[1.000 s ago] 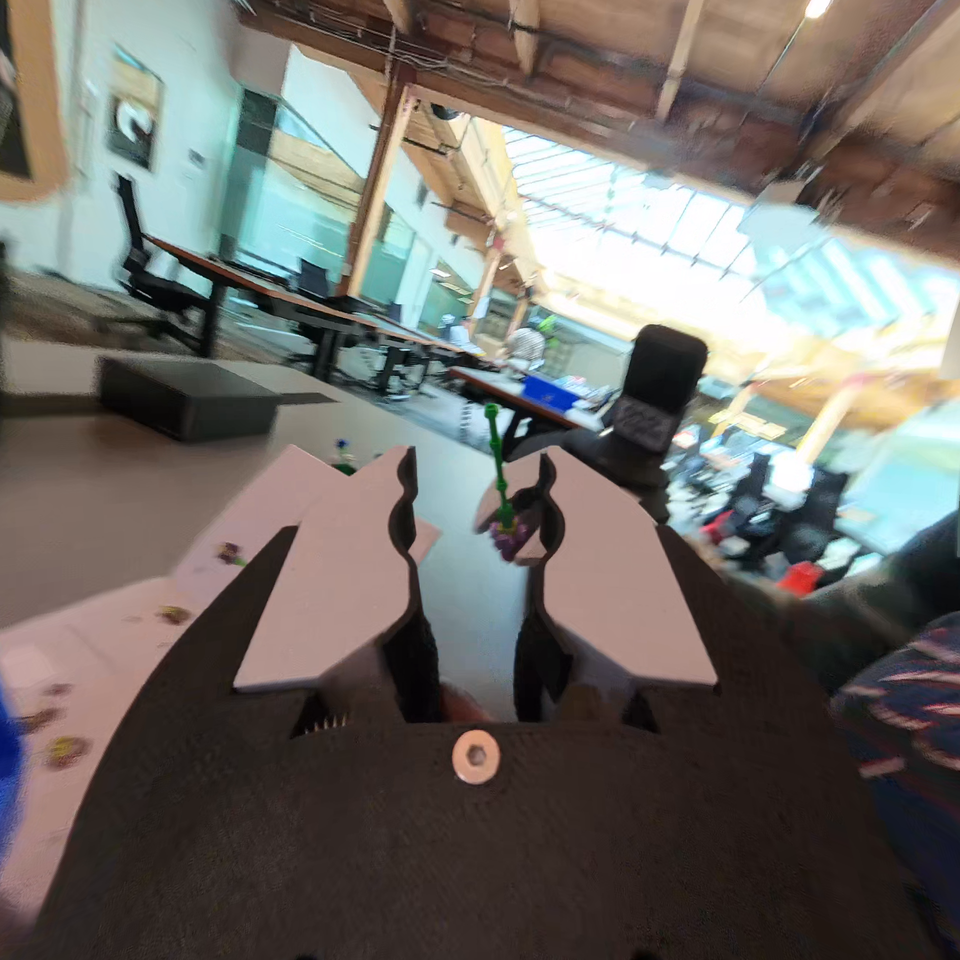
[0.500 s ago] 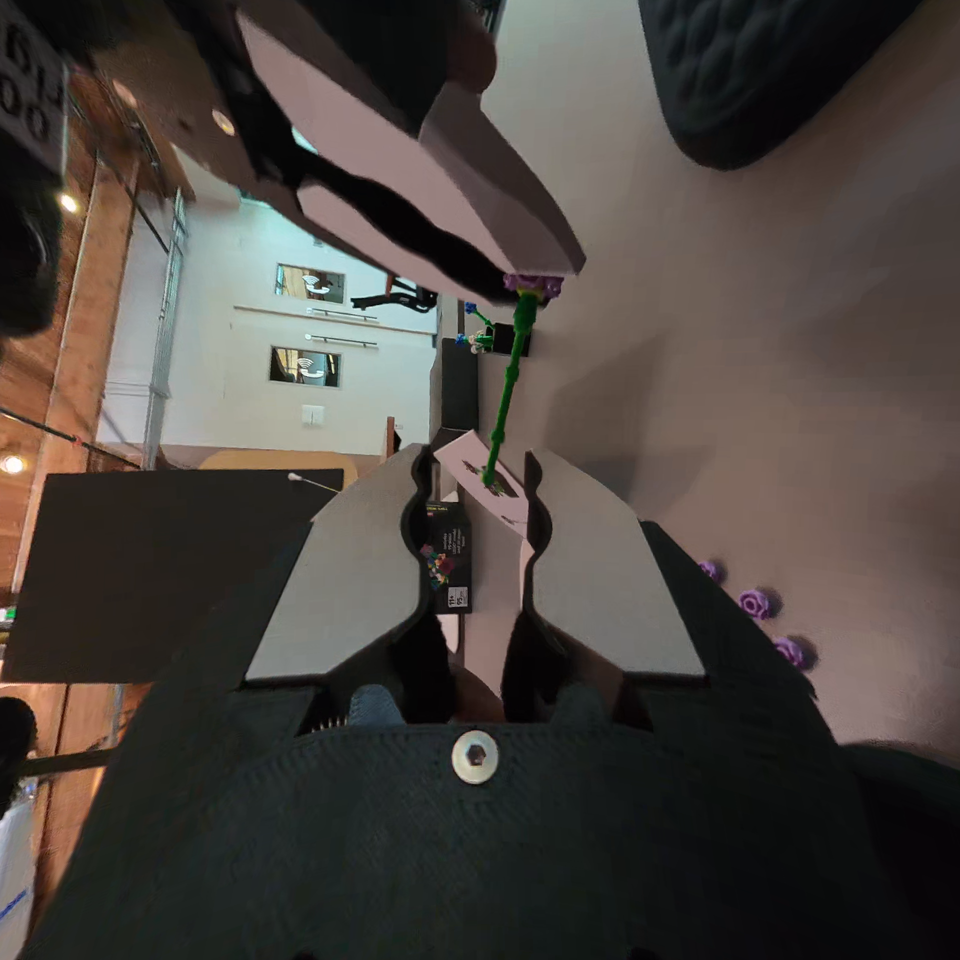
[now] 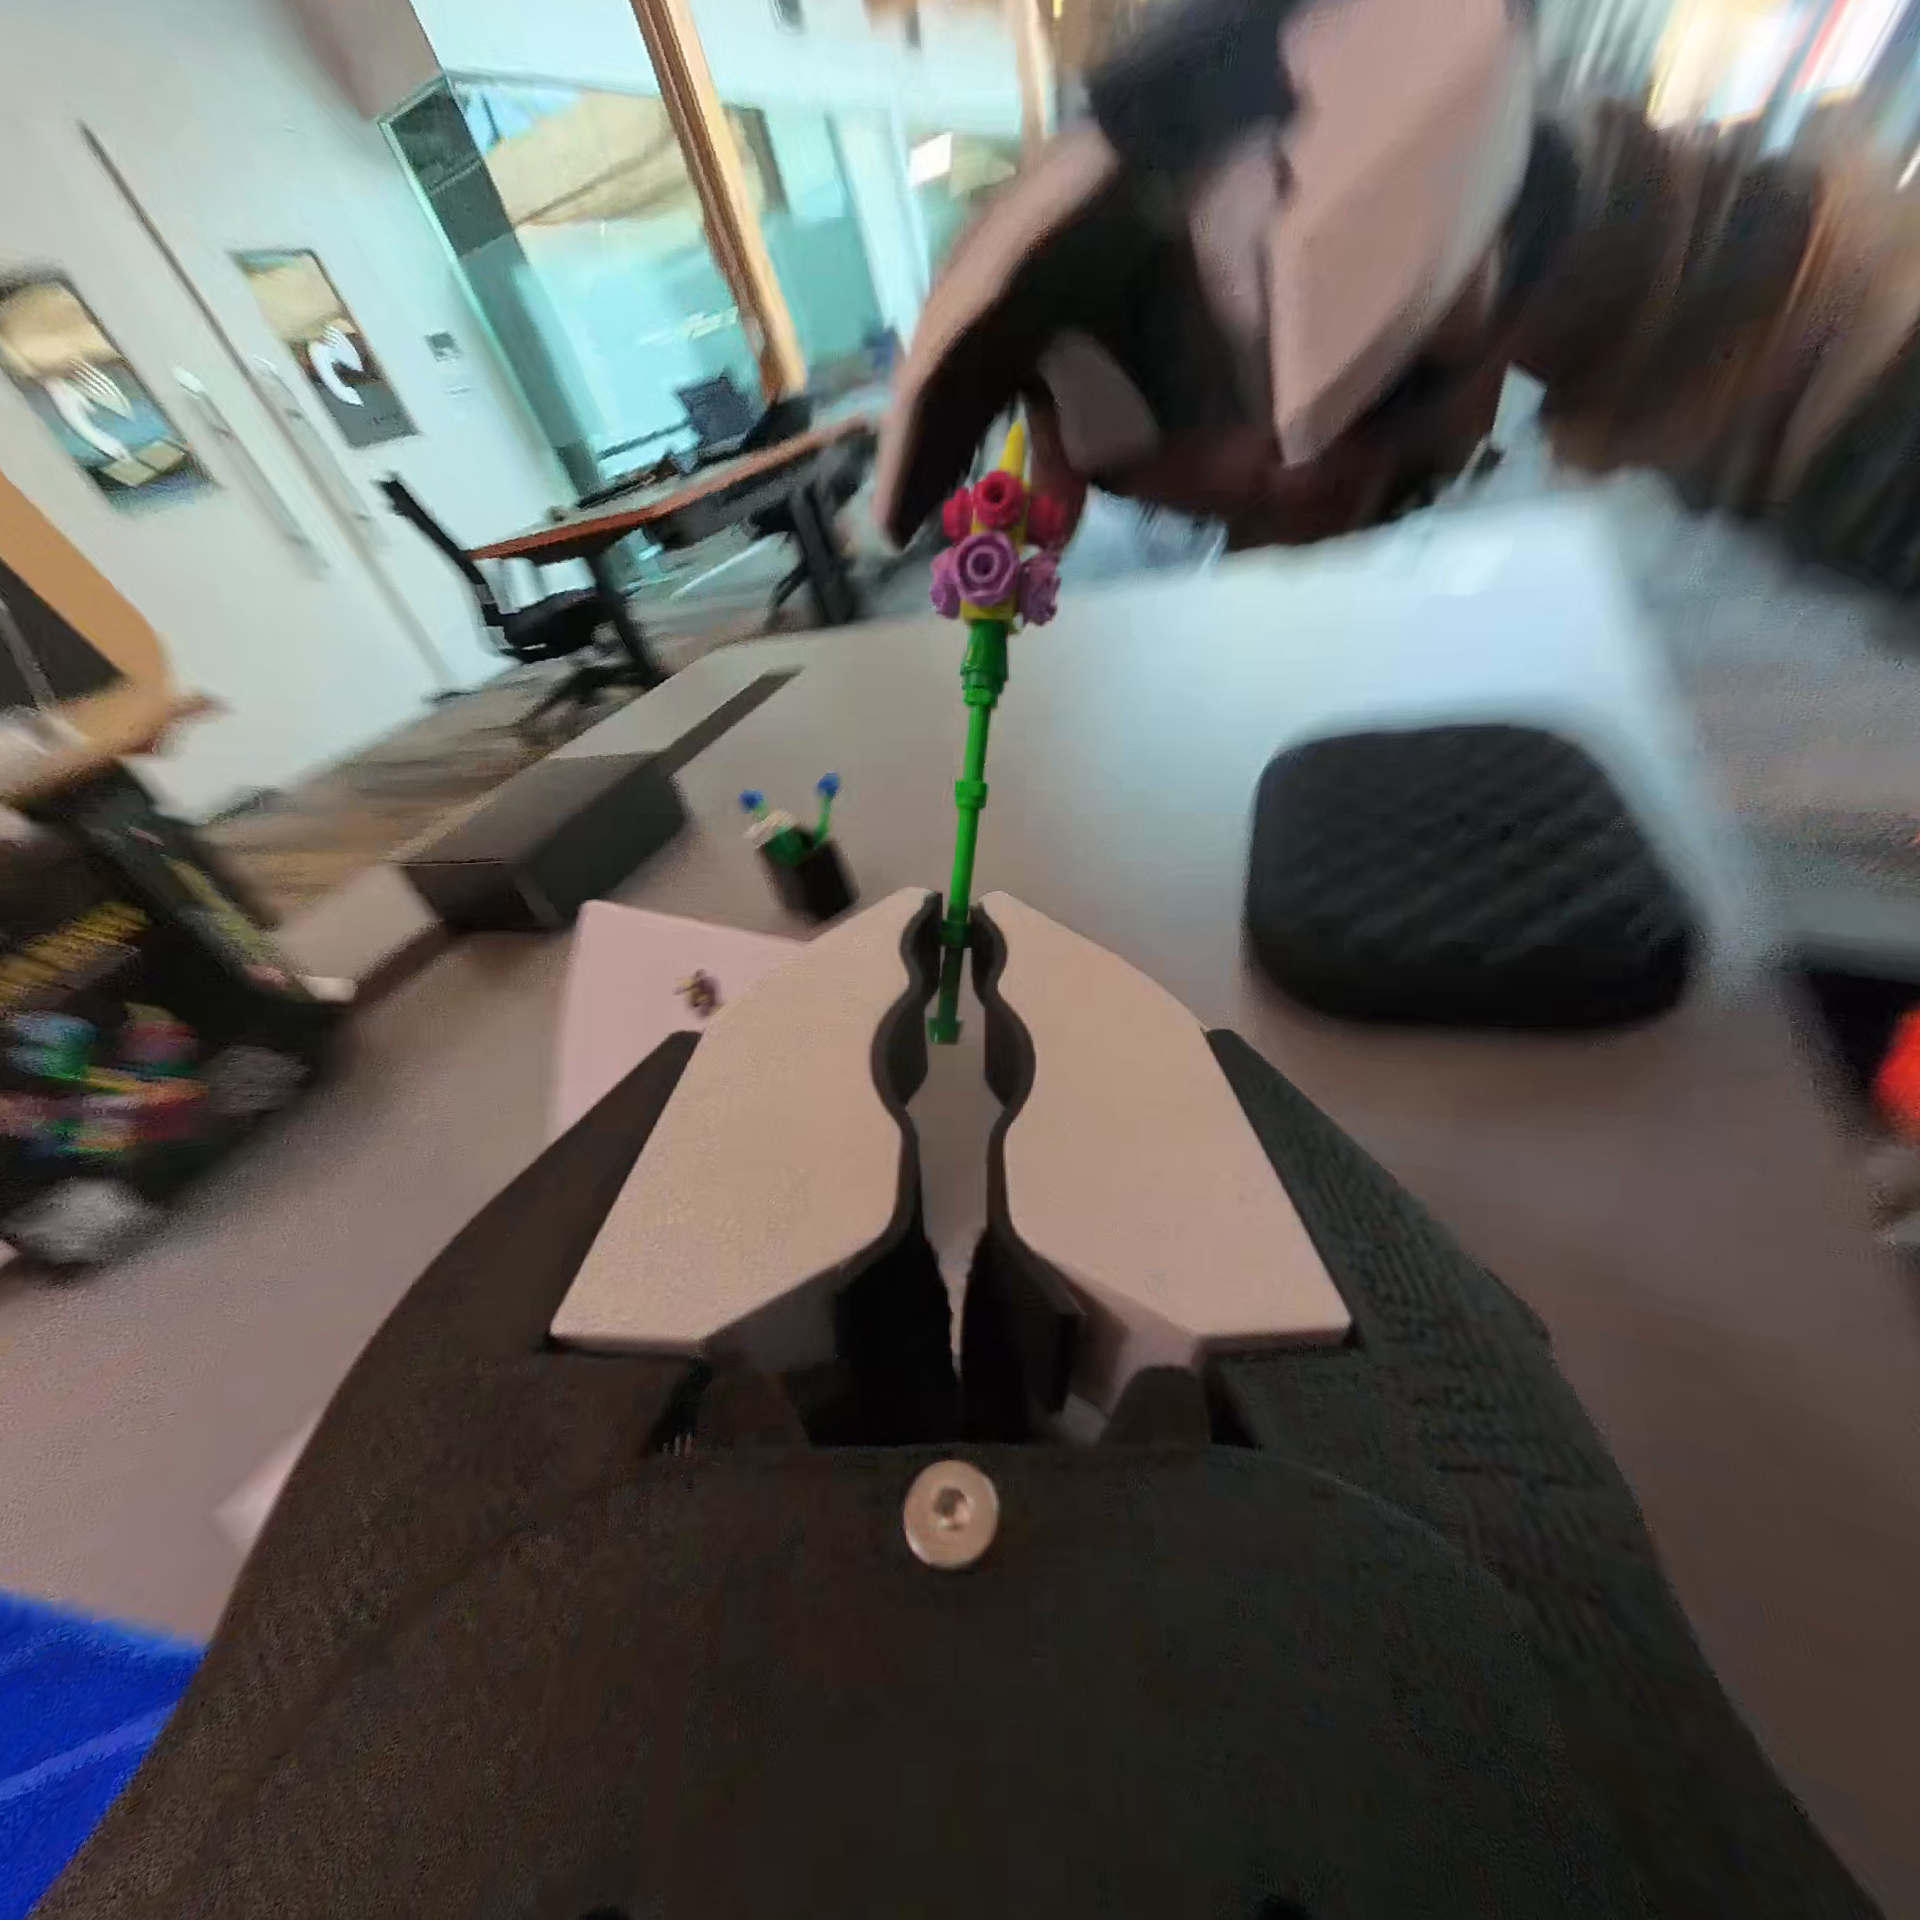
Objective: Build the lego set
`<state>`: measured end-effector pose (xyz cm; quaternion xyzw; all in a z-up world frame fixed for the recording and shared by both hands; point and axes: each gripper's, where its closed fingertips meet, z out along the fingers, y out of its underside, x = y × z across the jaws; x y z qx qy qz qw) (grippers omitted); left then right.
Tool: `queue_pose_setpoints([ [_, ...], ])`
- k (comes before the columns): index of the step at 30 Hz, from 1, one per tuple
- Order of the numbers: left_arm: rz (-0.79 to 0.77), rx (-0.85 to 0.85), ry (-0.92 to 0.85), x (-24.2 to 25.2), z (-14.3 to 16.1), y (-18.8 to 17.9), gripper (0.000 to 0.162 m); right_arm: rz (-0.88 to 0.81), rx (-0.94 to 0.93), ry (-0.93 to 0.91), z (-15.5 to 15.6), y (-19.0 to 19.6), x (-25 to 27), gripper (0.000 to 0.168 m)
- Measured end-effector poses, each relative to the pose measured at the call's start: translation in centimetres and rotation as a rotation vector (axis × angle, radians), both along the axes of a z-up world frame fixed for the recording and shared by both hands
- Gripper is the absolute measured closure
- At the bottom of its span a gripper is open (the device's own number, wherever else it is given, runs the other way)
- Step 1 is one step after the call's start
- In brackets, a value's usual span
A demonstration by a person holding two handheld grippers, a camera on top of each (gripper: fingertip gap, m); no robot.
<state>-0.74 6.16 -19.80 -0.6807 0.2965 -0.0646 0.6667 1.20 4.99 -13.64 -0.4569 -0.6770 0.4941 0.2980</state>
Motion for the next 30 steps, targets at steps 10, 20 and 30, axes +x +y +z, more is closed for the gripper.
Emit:
queue_pose_setpoints([
  [10, -0.165, -0.077, -0.471, 0.0, 1.8, -0.5, 0.157, -0.209, -0.457, 0.421, -1.8, 0.2, -3.2, 0.146],
  [20, -0.145, -0.076, -0.448, 0.0, 1.5, -0.4, 0.146, -0.216, -0.350, 0.371, -2.0, 0.6, -3.3, 0.162],
  [30, -0.095, -0.116, -0.437, -0.7, 0.8, -0.3, 0.138, -0.490, -0.055, 0.290, -0.6, 9.6, 1.7, 0.162],
])
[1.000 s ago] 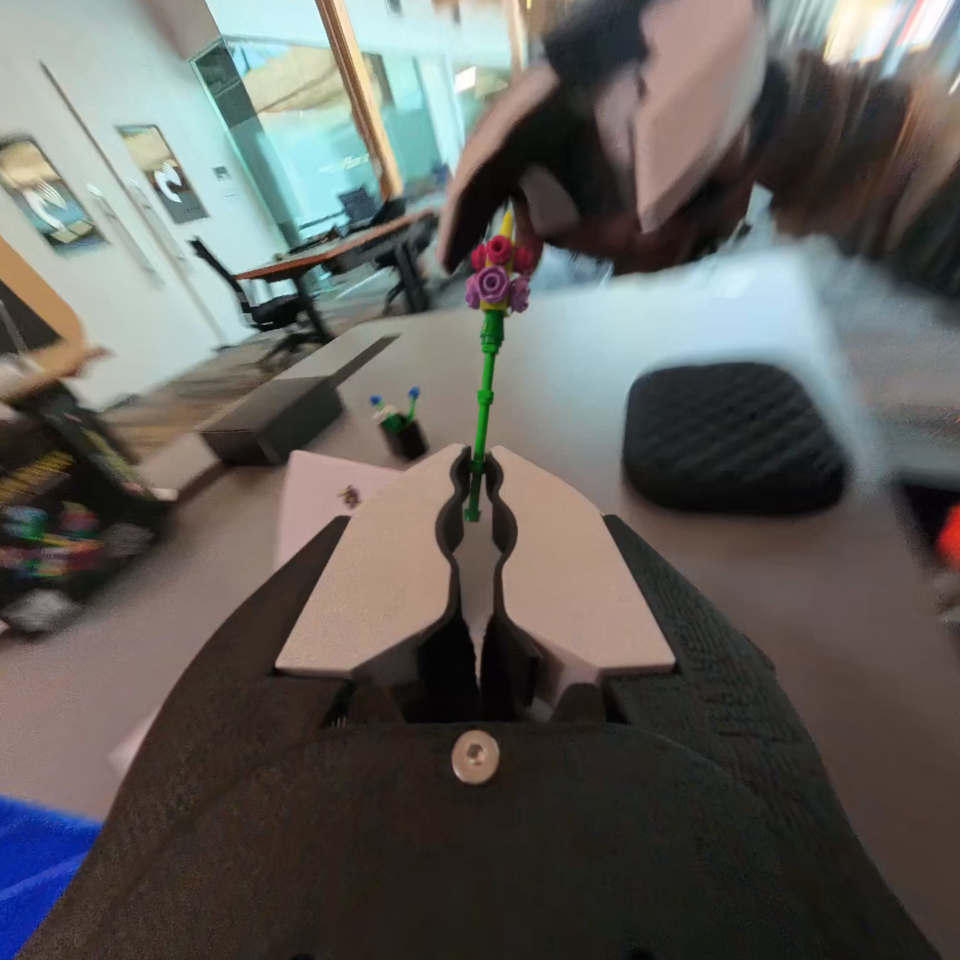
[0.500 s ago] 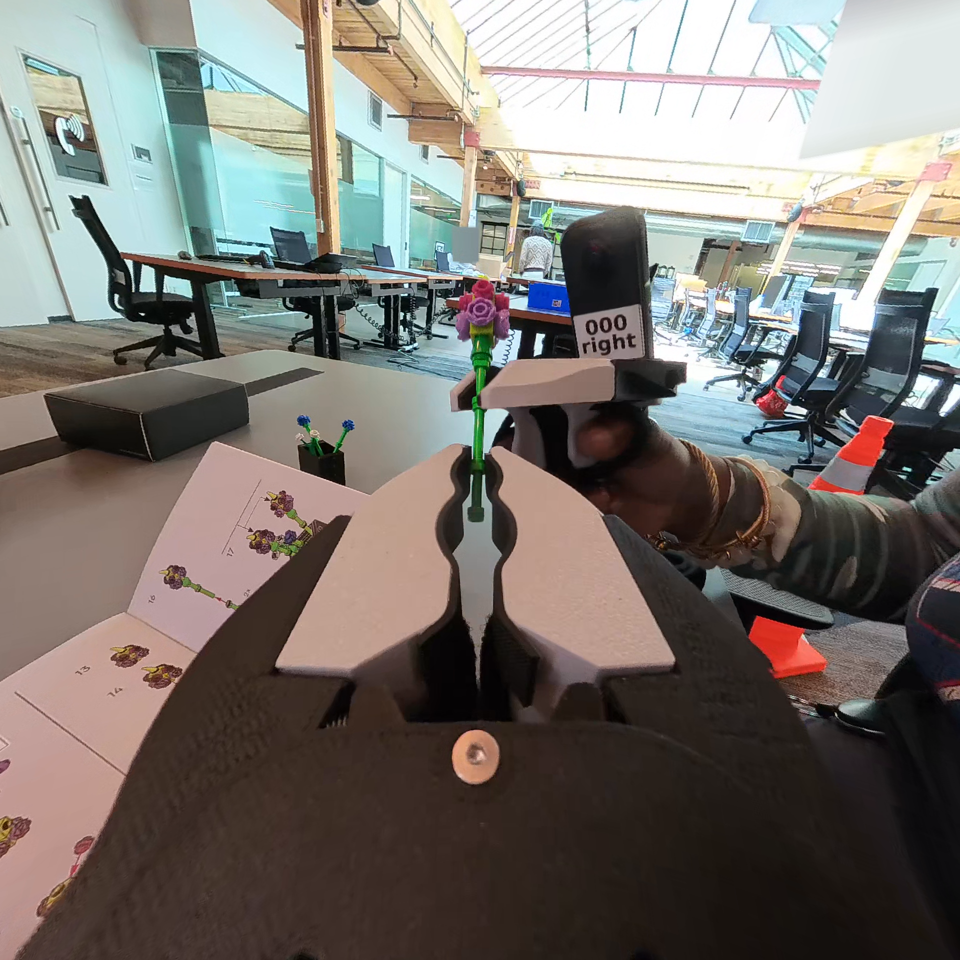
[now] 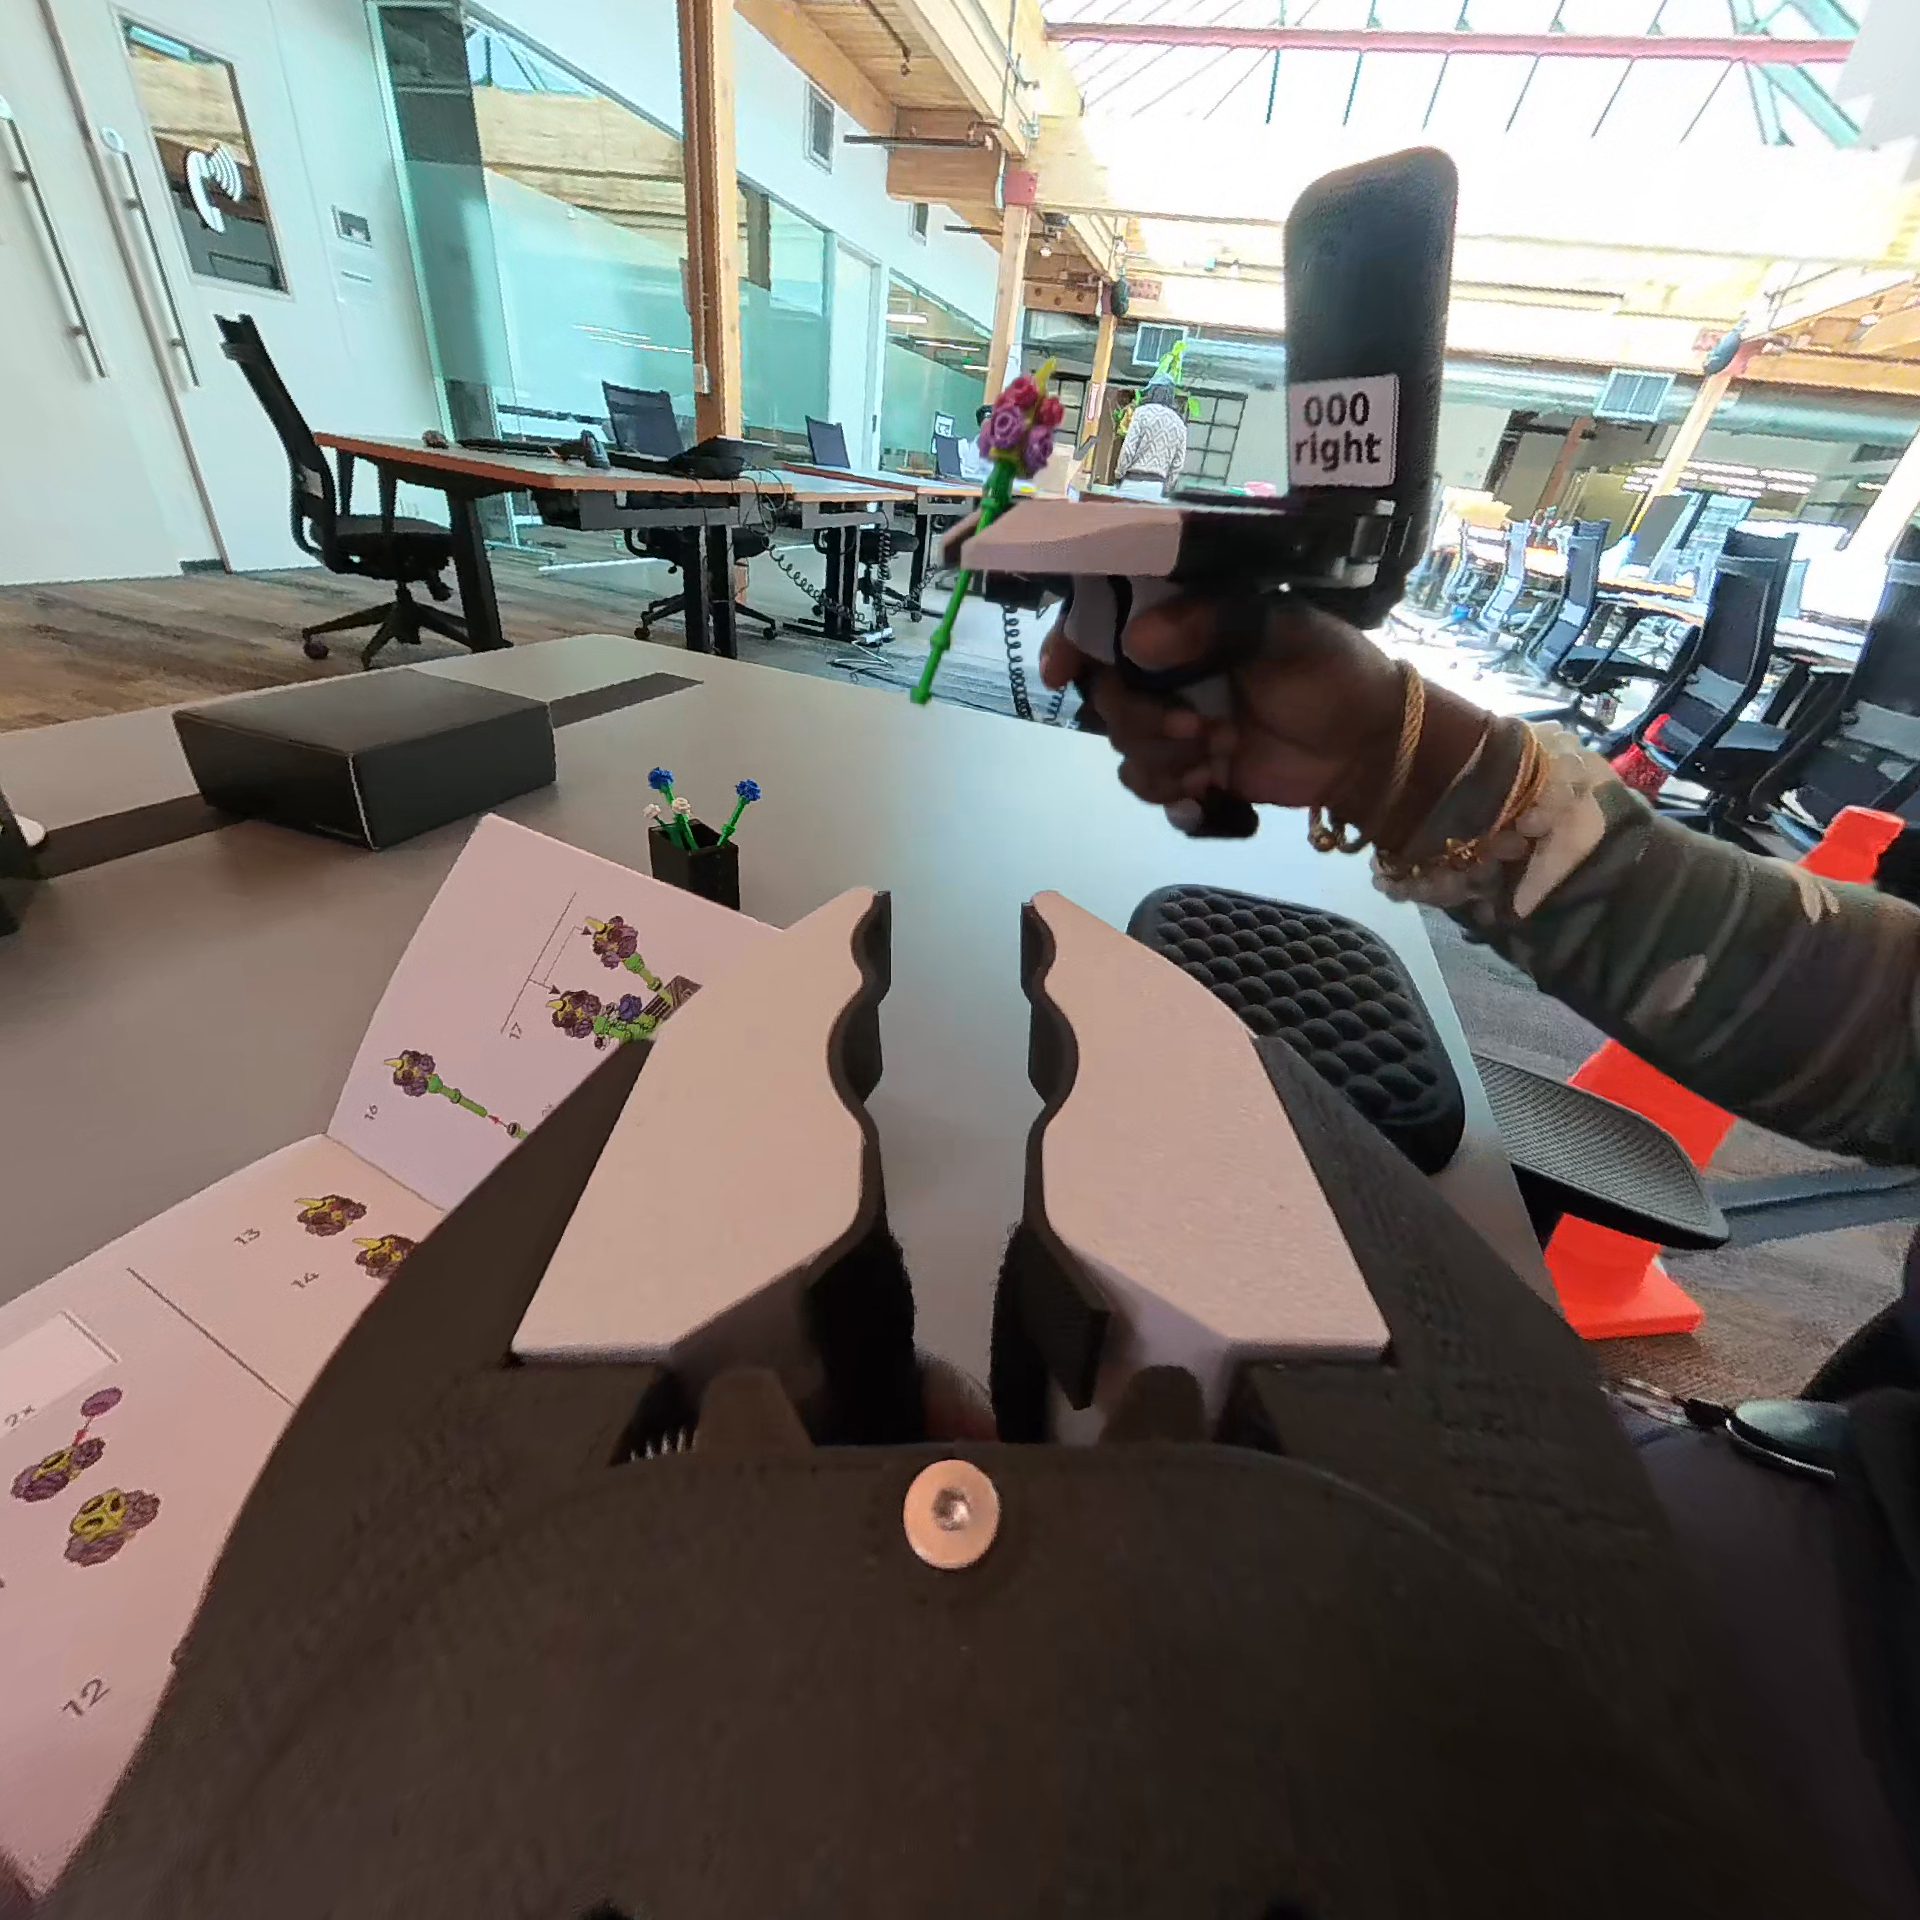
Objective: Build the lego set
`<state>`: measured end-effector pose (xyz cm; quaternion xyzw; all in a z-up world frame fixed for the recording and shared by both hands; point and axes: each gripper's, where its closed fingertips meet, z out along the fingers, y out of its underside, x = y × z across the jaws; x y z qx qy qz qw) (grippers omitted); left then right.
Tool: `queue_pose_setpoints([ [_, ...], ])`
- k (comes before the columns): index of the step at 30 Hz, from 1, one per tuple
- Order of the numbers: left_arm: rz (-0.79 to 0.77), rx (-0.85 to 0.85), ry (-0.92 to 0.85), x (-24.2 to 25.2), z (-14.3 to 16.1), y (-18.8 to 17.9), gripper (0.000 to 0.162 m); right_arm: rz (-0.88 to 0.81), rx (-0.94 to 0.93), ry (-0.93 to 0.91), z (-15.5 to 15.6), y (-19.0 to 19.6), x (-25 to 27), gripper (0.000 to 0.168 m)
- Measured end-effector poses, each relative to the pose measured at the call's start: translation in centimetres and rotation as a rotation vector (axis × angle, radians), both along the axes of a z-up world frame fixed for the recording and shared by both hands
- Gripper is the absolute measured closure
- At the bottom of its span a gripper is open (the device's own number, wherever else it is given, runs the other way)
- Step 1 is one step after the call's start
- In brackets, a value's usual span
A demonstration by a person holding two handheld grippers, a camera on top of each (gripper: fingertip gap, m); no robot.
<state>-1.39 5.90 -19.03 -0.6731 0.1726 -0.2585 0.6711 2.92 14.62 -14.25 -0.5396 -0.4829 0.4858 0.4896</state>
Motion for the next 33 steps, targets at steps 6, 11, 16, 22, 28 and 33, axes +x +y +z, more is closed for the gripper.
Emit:
queue_pose_setpoints([
  [6, 0.017, -0.001, -0.052, -0.8, 0.3, 0.1, 0.139, -0.118, 0.115, -0.125, 0.3, 6.3, 1.4, 0.162],
  [11, 0.020, -0.008, -0.093, -1.2, 0.4, 0.3, 0.139, -0.142, 0.135, -0.234, -0.2, 10.7, 0.7, 0.162],
  [16, 0.010, 0.041, -0.067, -1.0, 0.8, 0.0, 0.138, -0.172, 0.127, -0.365, -2.7, 14.3, -0.3, 0.162],
  [22, 0.035, 0.075, 0.022, -0.9, 0.6, 0.0, 0.139, -0.208, 0.013, -0.325, -5.5, 15.5, -0.3, 0.163],
  [28, 0.037, 0.064, 0.002, -1.1, 0.5, 0.1, 0.139, -0.180, -0.023, -0.343, -7.6, 15.2, -1.1, 0.163],
  [33, 0.052, 0.060, -0.014, -1.6, 0.6, 0.2, 0.139, -0.170, -0.056, -0.365, -9.3, 15.3, -1.8, 0.163],
])
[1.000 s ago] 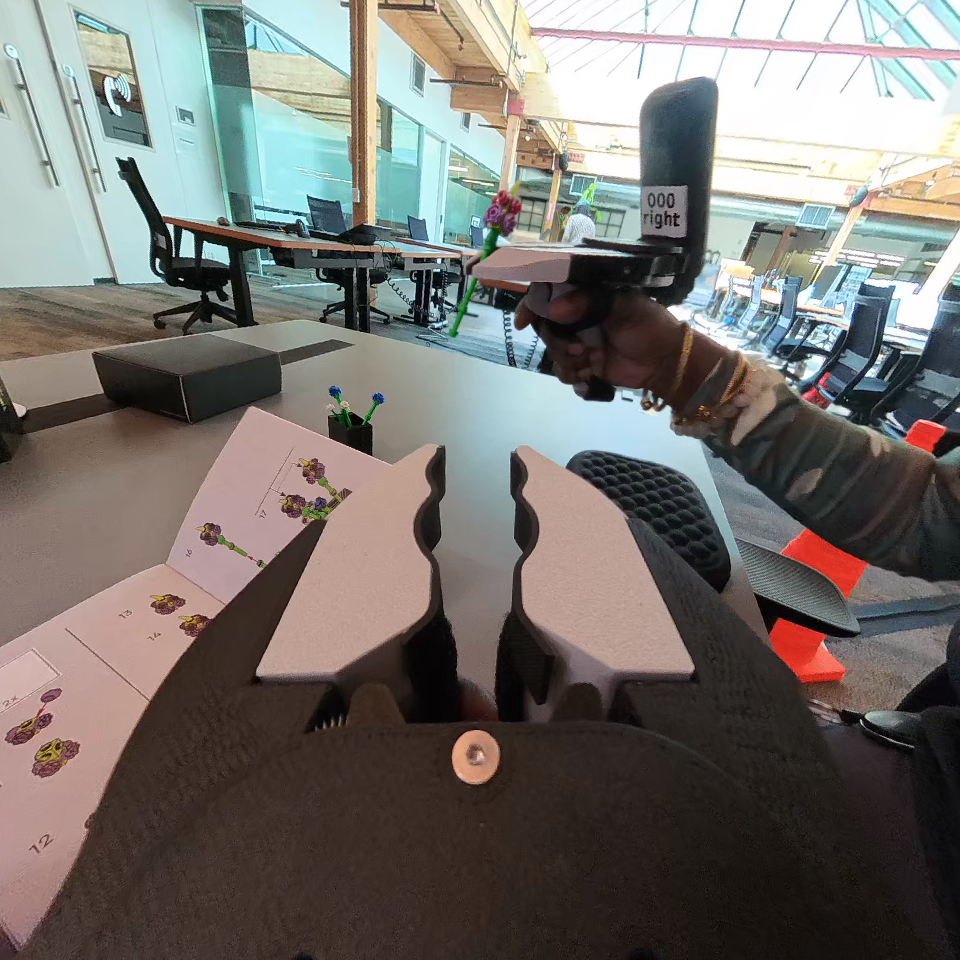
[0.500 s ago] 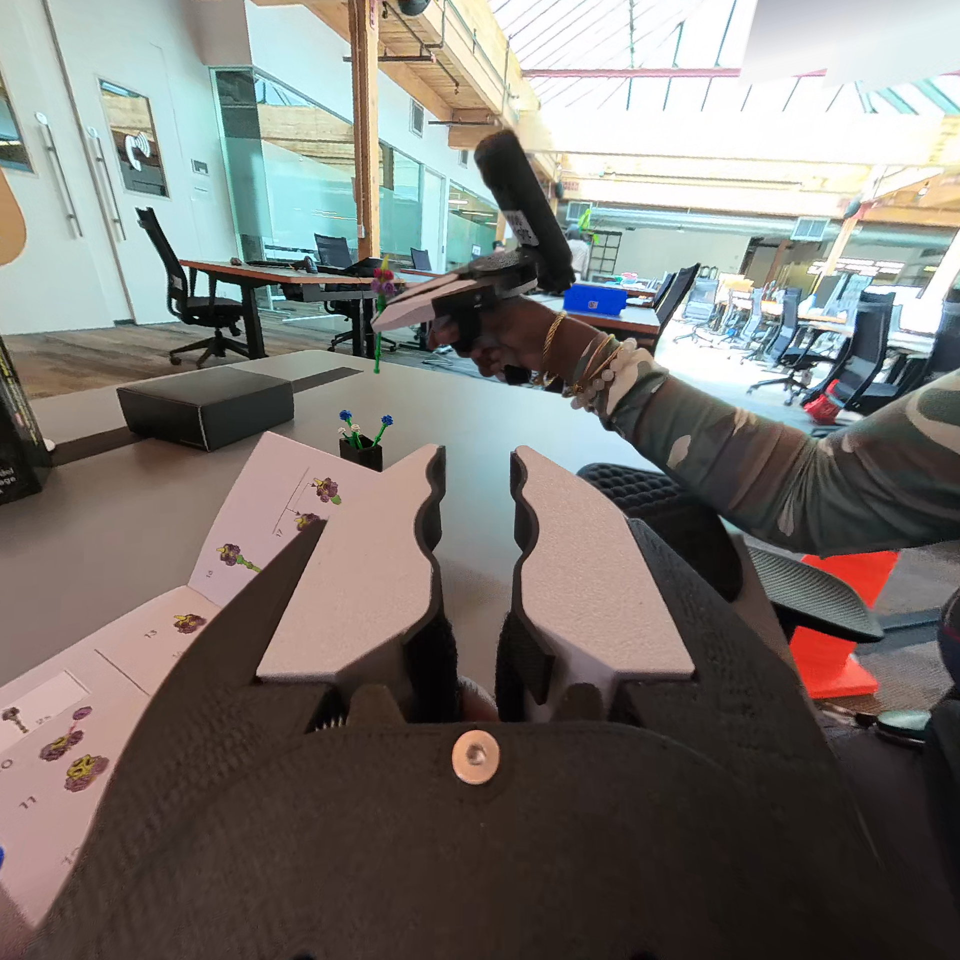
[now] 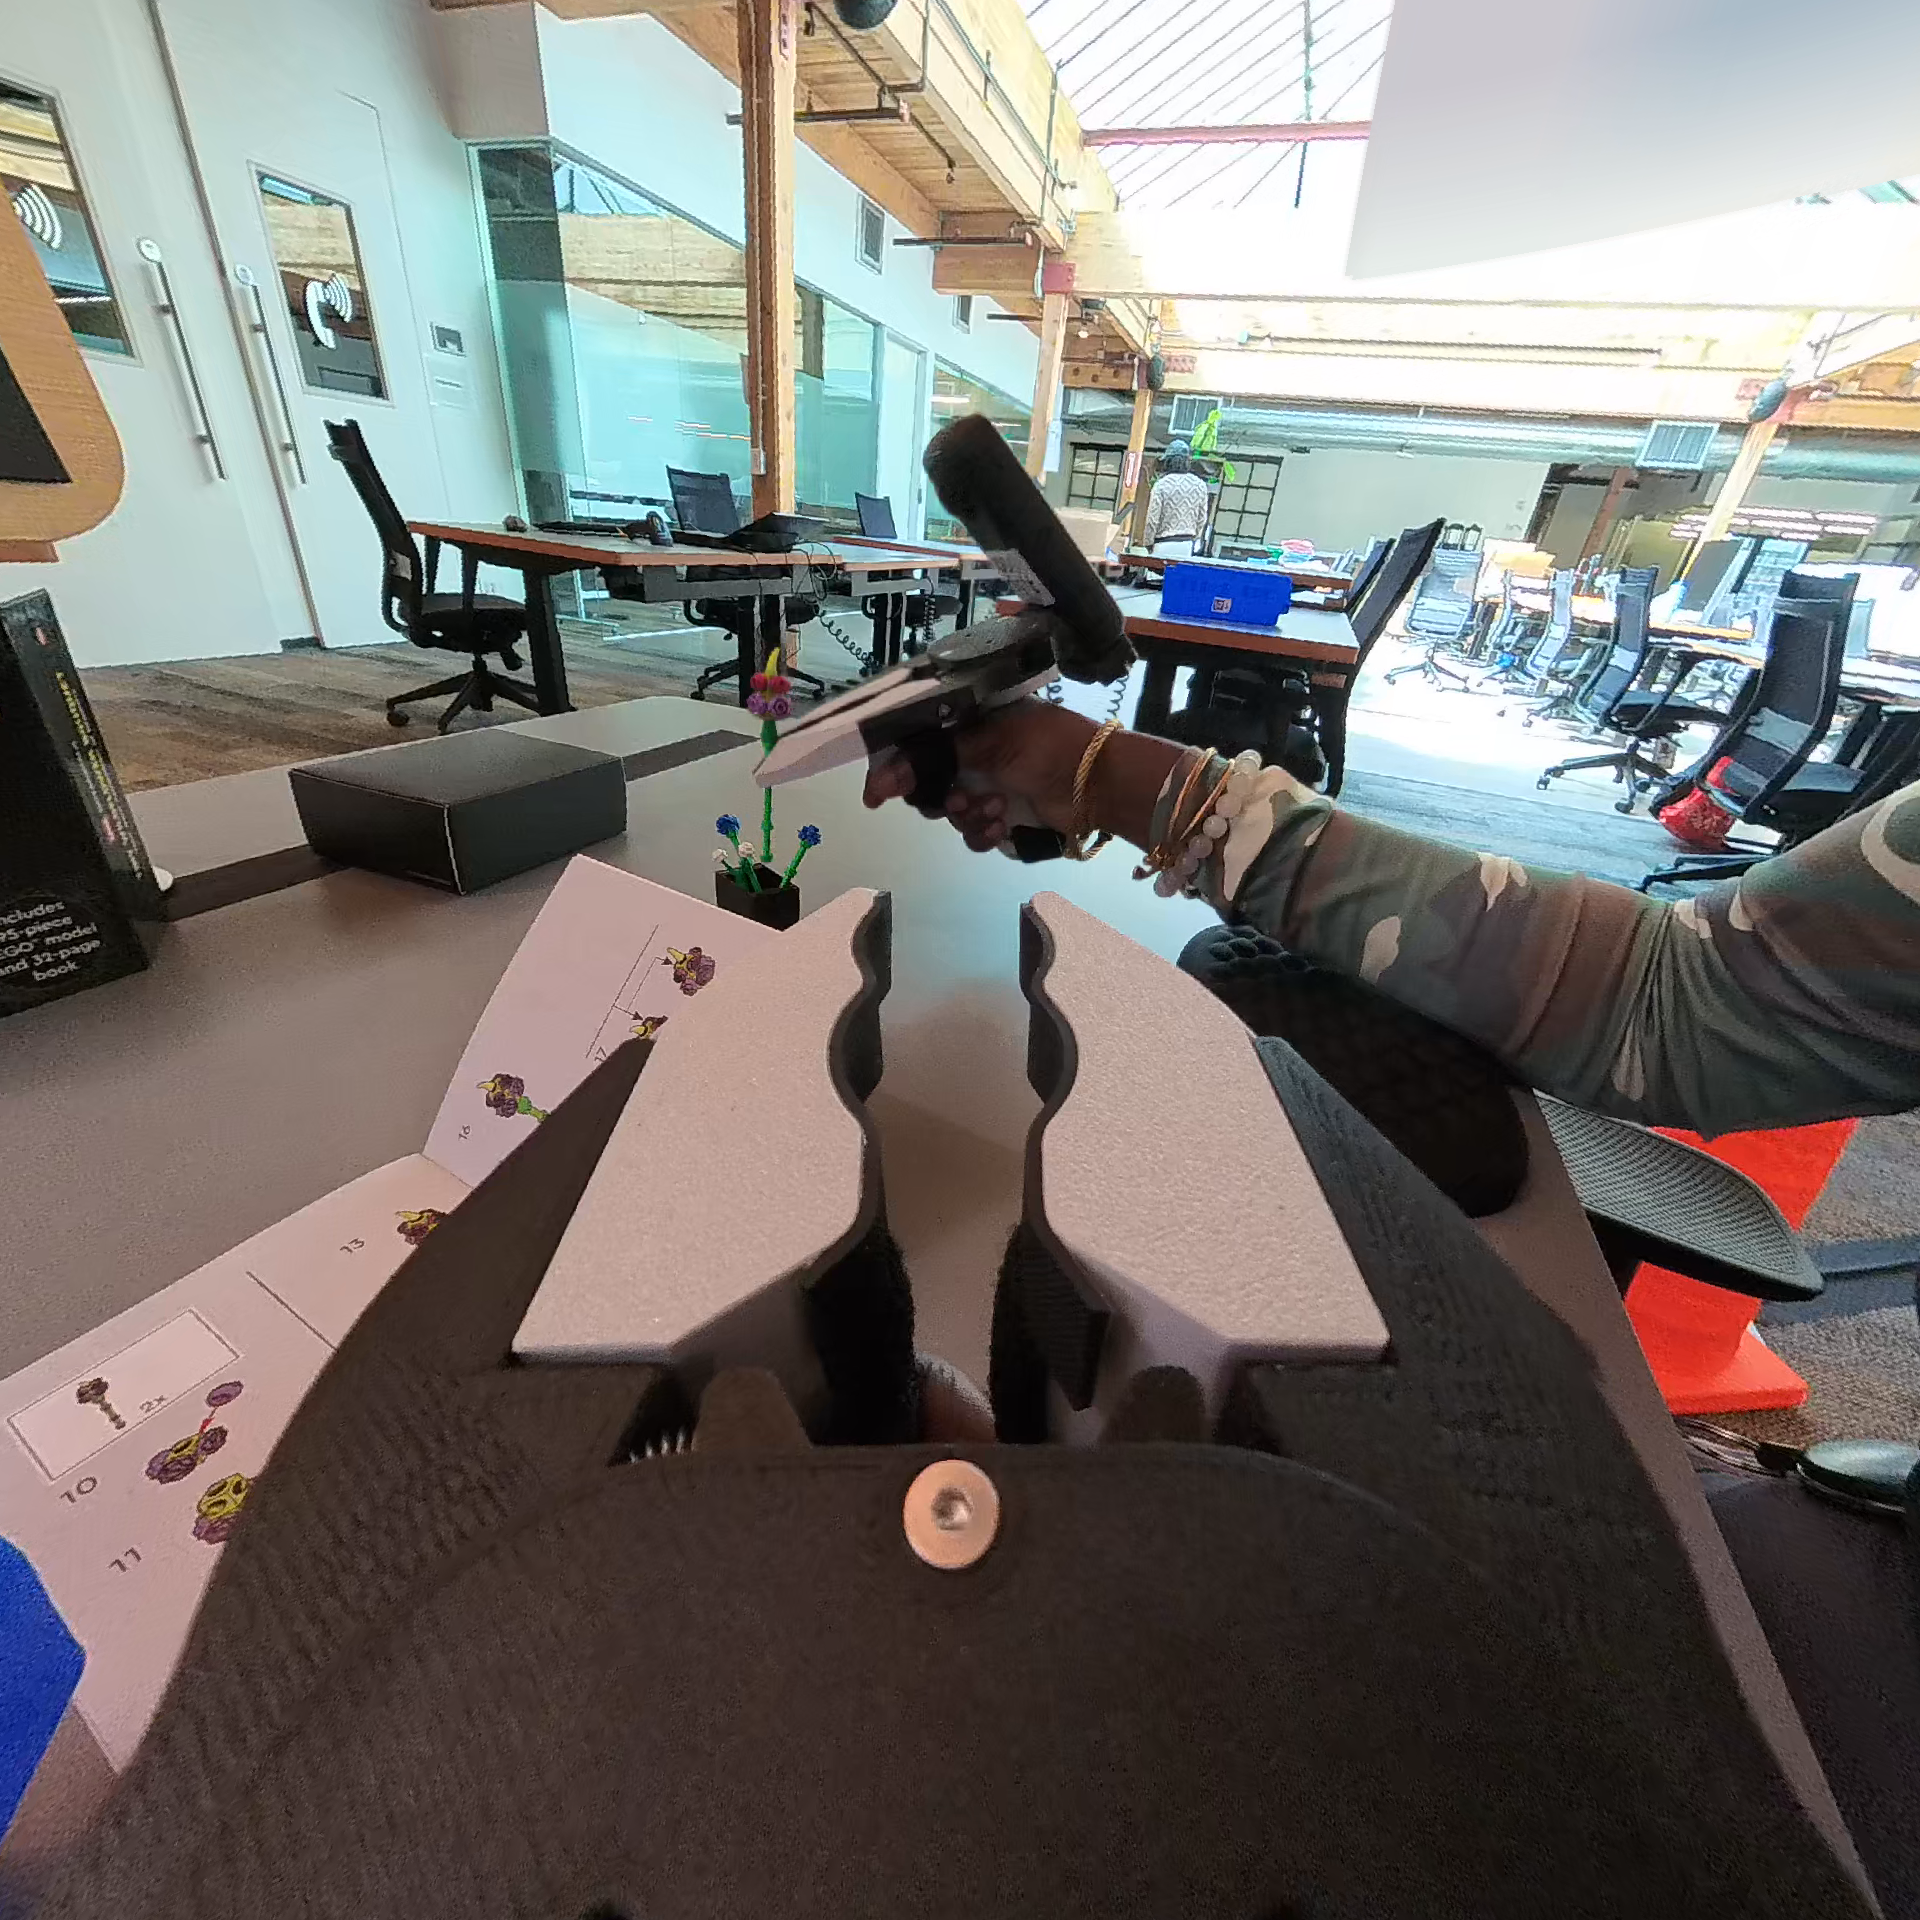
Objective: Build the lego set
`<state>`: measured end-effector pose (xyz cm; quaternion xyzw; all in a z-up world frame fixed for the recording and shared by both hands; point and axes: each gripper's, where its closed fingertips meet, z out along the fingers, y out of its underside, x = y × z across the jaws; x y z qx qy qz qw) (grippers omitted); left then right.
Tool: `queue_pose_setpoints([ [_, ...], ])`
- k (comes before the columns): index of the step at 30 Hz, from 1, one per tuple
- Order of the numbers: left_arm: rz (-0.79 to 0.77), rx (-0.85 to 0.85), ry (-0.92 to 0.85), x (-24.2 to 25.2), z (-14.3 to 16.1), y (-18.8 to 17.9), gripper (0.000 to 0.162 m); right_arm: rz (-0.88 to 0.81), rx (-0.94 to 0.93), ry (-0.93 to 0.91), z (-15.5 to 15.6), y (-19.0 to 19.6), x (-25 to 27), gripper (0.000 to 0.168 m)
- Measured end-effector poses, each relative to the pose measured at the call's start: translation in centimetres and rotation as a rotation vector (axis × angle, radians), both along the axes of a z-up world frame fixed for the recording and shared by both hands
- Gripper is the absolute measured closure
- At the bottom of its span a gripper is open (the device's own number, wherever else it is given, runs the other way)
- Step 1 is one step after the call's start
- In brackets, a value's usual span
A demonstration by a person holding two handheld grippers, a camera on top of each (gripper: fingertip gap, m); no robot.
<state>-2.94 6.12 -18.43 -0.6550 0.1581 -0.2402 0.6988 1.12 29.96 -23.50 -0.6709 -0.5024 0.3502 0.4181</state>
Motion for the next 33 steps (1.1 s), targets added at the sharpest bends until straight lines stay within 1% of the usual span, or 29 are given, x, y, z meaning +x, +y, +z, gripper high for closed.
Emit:
queue_pose_setpoints([
  [3, -0.001, -0.003, 0.001, 0.0, 0.0, 0.0, 0.139, -0.002, -0.001, -0.004, -0.4, 0.1, -0.2, 0.163],
  [10, -0.004, -0.006, 0.010, 0.1, -0.1, 0.0, 0.139, -0.005, 0.030, -0.092, -2.1, 0.2, -0.4, 0.163],
  [17, -0.003, -0.009, 0.003, 0.0, -0.1, 0.1, 0.139, 0.012, -0.100, -0.093, -3.2, -0.2, -0.5, 0.162],
  [22, -0.002, -0.012, 0.000, -0.1, -0.2, 0.1, 0.139, -0.002, -0.090, -0.075, -2.9, 0.1, -0.4, 0.156],
  [30, 0.003, -0.012, -0.008, -0.2, -0.1, 0.2, 0.139, -0.009, -0.080, -0.070, -2.8, 0.3, -0.1, 0.155],
  [33, 0.031, 0.004, -0.002, -0.7, 0.1, 0.2, 0.139, -0.010, -0.072, -0.048, -2.3, 0.3, 0.0, 0.154],
])
